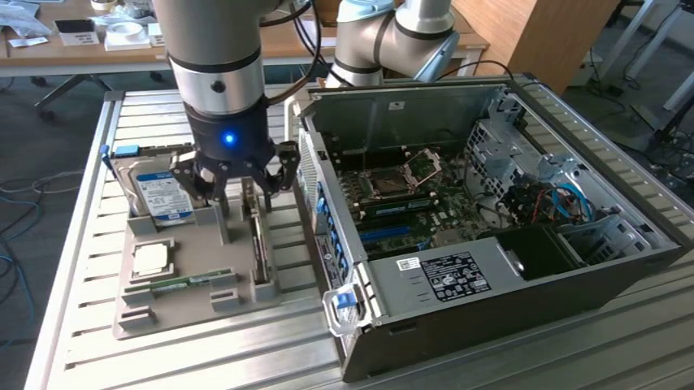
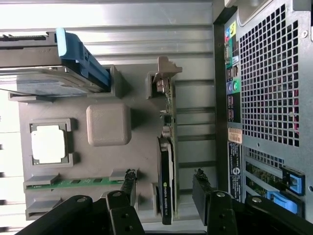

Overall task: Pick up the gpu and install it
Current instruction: 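Pick up the gpu and move the gpu toward the slot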

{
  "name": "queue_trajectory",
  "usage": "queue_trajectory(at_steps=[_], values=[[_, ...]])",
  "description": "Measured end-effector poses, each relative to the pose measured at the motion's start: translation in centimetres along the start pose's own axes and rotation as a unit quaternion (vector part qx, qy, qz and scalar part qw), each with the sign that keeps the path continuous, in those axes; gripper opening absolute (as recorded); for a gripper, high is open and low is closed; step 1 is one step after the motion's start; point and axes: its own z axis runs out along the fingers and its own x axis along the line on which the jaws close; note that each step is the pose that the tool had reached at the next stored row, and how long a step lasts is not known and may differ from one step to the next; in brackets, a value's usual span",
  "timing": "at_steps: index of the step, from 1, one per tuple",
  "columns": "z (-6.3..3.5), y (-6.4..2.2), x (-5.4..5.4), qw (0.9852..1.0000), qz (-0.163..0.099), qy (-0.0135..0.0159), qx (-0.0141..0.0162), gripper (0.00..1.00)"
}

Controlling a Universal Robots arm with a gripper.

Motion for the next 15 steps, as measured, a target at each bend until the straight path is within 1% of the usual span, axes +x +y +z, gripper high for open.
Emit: queue_trajectory(at_steps=[2, 9, 15], values=[[0.19, -0.01, 0.00, 1.0000, 0.000, 0.0000, 0.0001, 0.59], [0.38, 0.00, -0.09, 1.0000, 0.000, -0.0001, 0.0001, 0.59], [1.06, -0.02, -0.36, 1.0000, 0.000, 0.0000, 0.0001, 0.59]])
